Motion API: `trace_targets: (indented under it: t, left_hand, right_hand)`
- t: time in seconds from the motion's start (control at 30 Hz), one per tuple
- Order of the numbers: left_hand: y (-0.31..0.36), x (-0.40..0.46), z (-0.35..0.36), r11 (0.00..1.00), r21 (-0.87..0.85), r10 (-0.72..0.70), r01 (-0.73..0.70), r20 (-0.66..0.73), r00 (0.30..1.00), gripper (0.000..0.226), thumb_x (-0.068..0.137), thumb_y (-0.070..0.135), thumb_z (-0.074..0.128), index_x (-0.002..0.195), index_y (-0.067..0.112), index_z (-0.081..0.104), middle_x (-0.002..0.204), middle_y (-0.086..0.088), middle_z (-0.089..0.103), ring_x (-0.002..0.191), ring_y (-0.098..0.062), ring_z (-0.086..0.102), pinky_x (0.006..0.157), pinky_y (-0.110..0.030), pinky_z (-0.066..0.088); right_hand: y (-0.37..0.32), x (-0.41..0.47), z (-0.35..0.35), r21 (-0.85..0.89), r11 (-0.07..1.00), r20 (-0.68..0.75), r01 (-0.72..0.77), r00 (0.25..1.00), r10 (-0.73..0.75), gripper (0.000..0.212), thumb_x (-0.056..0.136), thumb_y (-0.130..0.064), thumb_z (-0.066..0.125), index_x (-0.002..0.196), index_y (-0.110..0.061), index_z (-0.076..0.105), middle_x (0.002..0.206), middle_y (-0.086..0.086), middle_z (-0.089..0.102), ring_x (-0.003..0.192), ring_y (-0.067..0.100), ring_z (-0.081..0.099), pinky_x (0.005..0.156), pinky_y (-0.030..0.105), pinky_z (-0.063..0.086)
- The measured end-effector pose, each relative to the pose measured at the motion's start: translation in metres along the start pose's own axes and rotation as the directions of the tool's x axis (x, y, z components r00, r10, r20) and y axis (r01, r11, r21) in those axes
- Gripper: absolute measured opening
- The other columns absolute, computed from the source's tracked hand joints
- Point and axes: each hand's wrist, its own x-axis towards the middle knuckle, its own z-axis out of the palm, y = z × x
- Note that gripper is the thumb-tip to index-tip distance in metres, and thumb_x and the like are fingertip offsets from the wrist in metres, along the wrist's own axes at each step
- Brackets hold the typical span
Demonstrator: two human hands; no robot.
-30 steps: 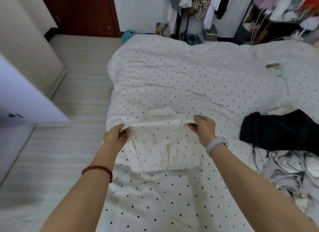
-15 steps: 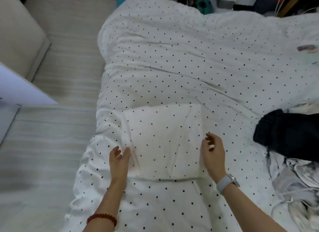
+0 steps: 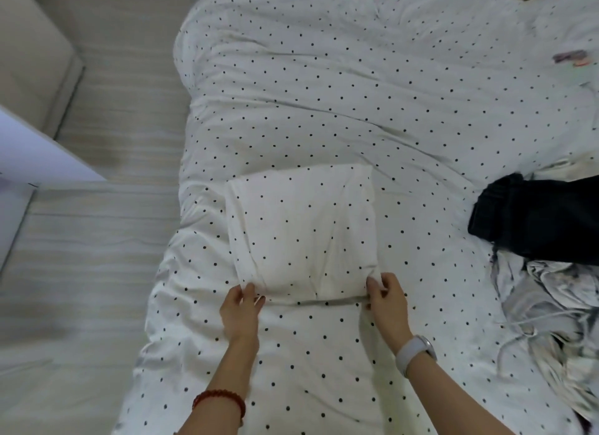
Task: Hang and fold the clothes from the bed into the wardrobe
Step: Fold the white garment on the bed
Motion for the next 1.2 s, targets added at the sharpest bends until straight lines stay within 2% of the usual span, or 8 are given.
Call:
trace_targets:
  t: [0.17, 0.37, 0.57, 0.7, 0.8, 0.93, 1.03, 1.2]
  left_hand:
    - [0.022, 0.008, -0.017, 0.995, -0.001, 0.101, -0.101, 0.040, 0.994, 0.025, 0.095, 0.002, 0.048, 0.070, 0.002, 0.051, 0.073, -0.010, 0.047, 0.075, -0.021, 0.052, 0.068, -0.017, 0.056]
    - [0.029, 0.014, -0.032, 0.972, 0.117, 0.199, -0.205, 0.061, 0.978, 0.016, 0.093, 0.001, 0.051, 0.079, 0.001, 0.060, 0.077, -0.014, 0.053, 0.078, -0.025, 0.054, 0.056, -0.008, 0.050]
    - [0.034, 0.002, -0.032, 0.977, -0.027, 0.211, -0.210, 0.054, 0.976, 0.027, 0.095, 0.001, 0.047, 0.120, 0.008, 0.056, 0.091, -0.013, 0.062, 0.084, -0.021, 0.062, 0.071, -0.015, 0.055]
    - [0.026, -0.012, -0.023, 0.968, -0.249, 0.050, -0.045, 0.017, 0.999, 0.010, 0.091, 0.005, 0.057, 0.095, 0.010, 0.050, 0.102, -0.012, 0.057, 0.085, -0.017, 0.063, 0.076, -0.026, 0.057]
    - [0.023, -0.022, -0.017, 0.964, -0.257, 0.068, -0.075, -0.033, 0.997, 0.008, 0.088, 0.004, 0.062, 0.092, 0.006, 0.055, 0.094, -0.002, 0.059, 0.070, -0.003, 0.067, 0.074, -0.017, 0.055]
    - [0.021, -0.027, -0.008, 0.957, -0.246, 0.122, -0.153, -0.135, 0.983, 0.020, 0.086, -0.005, 0.061, 0.099, 0.006, 0.051, 0.088, 0.007, 0.051, 0.080, -0.010, 0.060, 0.074, -0.018, 0.054]
    - [0.012, -0.024, -0.007, 0.981, -0.144, 0.108, -0.128, -0.138, 0.984, 0.016, 0.084, 0.000, 0.064, 0.090, 0.011, 0.053, 0.086, 0.004, 0.054, 0.081, -0.016, 0.060, 0.085, -0.029, 0.050]
    - [0.007, -0.017, -0.010, 0.971, -0.240, -0.018, -0.003, -0.083, 0.996, 0.025, 0.085, -0.007, 0.060, 0.108, 0.003, 0.055, 0.096, -0.004, 0.055, 0.069, -0.012, 0.063, 0.066, -0.014, 0.055]
  right_hand:
    - [-0.017, 0.005, -0.014, 0.119, 0.993, -0.098, 0.004, 0.995, 0.007, 0.018, 0.097, -0.013, 0.045, 0.079, -0.011, 0.047, 0.077, 0.002, 0.051, 0.071, 0.022, 0.054, 0.048, 0.010, 0.042]
    - [-0.013, -0.002, -0.017, 0.184, 0.982, -0.081, -0.054, 0.994, 0.070, 0.017, 0.098, -0.010, 0.041, 0.086, -0.004, 0.053, 0.078, 0.006, 0.054, 0.066, 0.019, 0.056, 0.059, 0.022, 0.051]
    - [-0.016, -0.002, -0.022, 0.170, 0.985, -0.133, 0.002, 0.991, 0.021, 0.023, 0.099, -0.007, 0.034, 0.089, -0.008, 0.055, 0.079, 0.009, 0.057, 0.069, 0.020, 0.059, 0.044, 0.013, 0.047]
    - [-0.022, -0.007, -0.015, 0.332, 0.941, -0.077, -0.061, 0.993, 0.091, 0.017, 0.100, -0.012, 0.034, 0.103, -0.007, 0.050, 0.090, 0.005, 0.054, 0.074, 0.022, 0.060, 0.051, 0.018, 0.054]
    - [-0.022, -0.014, -0.013, 0.282, 0.959, -0.085, 0.023, 0.996, 0.001, 0.017, 0.096, -0.013, 0.045, 0.113, -0.015, 0.044, 0.097, -0.001, 0.053, 0.078, 0.020, 0.062, 0.062, 0.023, 0.056]
    - [-0.022, -0.019, -0.006, 0.104, 0.988, -0.114, 0.113, 0.988, -0.101, 0.028, 0.092, -0.013, 0.052, 0.118, -0.016, 0.043, 0.097, -0.003, 0.053, 0.084, 0.029, 0.063, 0.080, 0.040, 0.051]
    - [-0.023, -0.020, -0.005, 0.057, 0.986, -0.135, 0.157, 0.980, -0.149, 0.026, 0.093, -0.012, 0.053, 0.117, -0.009, 0.044, 0.097, 0.002, 0.052, 0.082, 0.030, 0.061, 0.072, 0.031, 0.046]
    - [-0.020, -0.019, -0.002, 0.005, 0.975, -0.150, 0.222, 0.964, -0.219, 0.009, 0.093, -0.011, 0.052, 0.100, -0.018, 0.049, 0.095, 0.006, 0.057, 0.084, 0.030, 0.060, 0.073, 0.032, 0.046]
